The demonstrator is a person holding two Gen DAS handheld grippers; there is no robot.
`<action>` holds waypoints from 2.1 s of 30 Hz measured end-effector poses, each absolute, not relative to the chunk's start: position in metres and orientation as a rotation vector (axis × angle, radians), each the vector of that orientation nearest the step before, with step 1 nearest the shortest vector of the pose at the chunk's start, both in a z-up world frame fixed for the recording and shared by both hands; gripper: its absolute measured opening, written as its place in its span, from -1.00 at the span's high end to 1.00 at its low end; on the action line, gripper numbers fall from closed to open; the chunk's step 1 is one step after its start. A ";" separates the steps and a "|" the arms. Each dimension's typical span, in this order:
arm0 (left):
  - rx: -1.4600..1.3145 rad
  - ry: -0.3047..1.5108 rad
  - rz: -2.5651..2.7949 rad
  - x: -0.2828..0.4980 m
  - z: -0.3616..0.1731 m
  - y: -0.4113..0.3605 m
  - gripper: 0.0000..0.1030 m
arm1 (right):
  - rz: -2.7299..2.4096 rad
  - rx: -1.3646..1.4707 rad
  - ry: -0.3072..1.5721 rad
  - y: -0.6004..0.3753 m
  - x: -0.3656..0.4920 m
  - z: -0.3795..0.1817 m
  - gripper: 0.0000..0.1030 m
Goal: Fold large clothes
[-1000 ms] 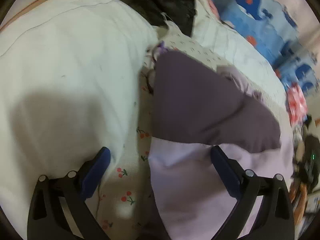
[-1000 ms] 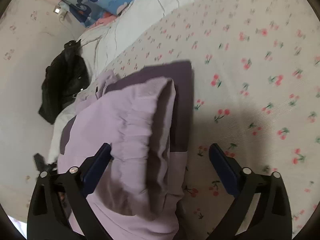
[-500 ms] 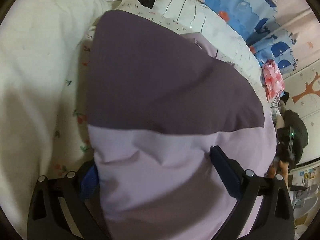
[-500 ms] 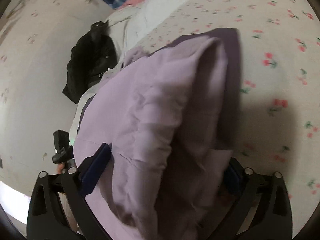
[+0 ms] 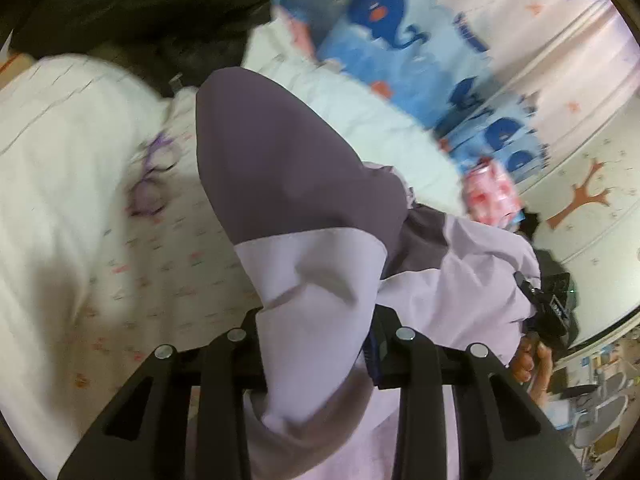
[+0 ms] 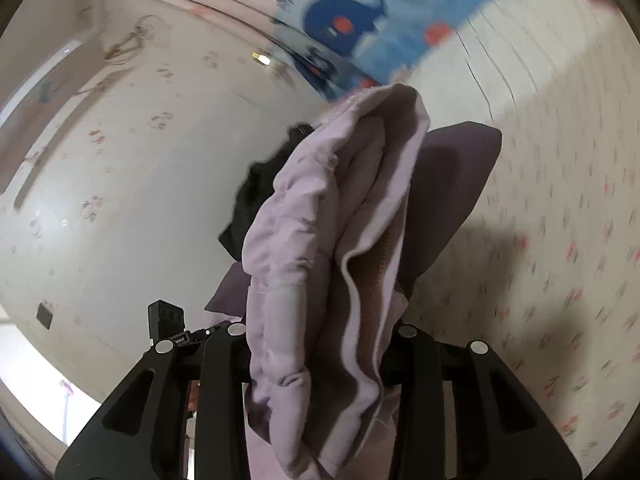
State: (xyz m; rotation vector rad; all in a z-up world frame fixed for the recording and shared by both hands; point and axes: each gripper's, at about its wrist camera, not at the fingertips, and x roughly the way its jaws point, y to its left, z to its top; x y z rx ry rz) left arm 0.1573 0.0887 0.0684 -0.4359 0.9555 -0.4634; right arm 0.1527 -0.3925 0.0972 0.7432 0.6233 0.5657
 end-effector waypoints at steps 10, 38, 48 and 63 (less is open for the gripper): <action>-0.701 0.911 -0.495 0.215 0.049 0.005 0.34 | 0.299 0.647 0.618 -0.505 0.212 0.179 0.09; -0.303 1.336 -0.533 -0.058 -0.070 0.060 -0.54 | 0.402 0.711 1.058 -0.478 -0.139 -0.034 0.04; -0.490 1.103 -0.531 -0.051 0.056 0.077 0.65 | 0.476 0.727 0.723 -0.457 -0.144 0.102 0.65; -0.239 1.319 -0.376 -0.124 -0.010 0.135 -0.13 | 0.173 0.656 0.918 -0.539 -0.269 0.037 -0.12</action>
